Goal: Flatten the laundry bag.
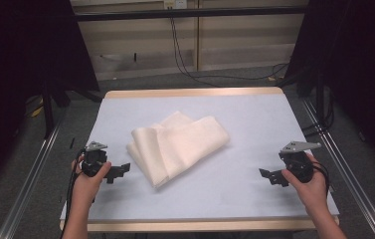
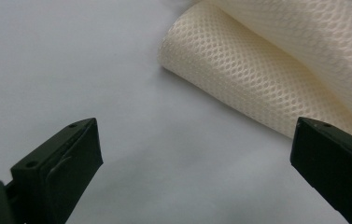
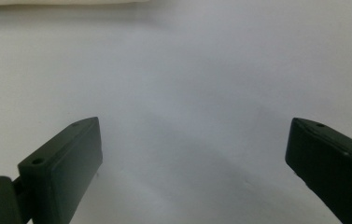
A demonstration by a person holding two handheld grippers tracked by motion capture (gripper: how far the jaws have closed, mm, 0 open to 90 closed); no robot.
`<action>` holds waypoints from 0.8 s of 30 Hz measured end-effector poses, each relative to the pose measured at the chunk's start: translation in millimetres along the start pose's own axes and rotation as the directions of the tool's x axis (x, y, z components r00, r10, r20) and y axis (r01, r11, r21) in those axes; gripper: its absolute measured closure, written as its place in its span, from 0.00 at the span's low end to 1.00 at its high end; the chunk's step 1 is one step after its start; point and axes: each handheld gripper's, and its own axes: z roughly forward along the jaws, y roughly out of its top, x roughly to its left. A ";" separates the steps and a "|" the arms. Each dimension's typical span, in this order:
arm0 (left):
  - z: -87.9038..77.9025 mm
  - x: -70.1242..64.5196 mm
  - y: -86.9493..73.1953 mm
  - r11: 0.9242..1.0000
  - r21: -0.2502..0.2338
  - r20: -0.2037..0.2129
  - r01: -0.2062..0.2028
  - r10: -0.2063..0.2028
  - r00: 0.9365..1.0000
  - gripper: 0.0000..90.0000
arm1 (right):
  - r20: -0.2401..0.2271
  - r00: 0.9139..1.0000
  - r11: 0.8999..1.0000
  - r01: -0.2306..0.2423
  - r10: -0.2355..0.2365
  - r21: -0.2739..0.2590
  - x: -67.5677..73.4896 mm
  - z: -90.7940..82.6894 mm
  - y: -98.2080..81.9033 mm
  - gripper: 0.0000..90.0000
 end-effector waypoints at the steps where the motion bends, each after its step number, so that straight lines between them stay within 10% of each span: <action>1: 1.3 1.7 0.3 1.000 0.003 0.002 0.006 -0.006 1.000 0.02 | -0.001 1.000 1.000 0.012 -0.012 -0.002 -0.1 1.0 0.3 0.03; 24: 10.5 9.1 23.6 0.996 -0.055 -0.040 -0.071 0.069 0.997 0.19 | 0.014 0.999 0.999 0.039 -0.039 -0.033 17.5 1.8 8.6 0.05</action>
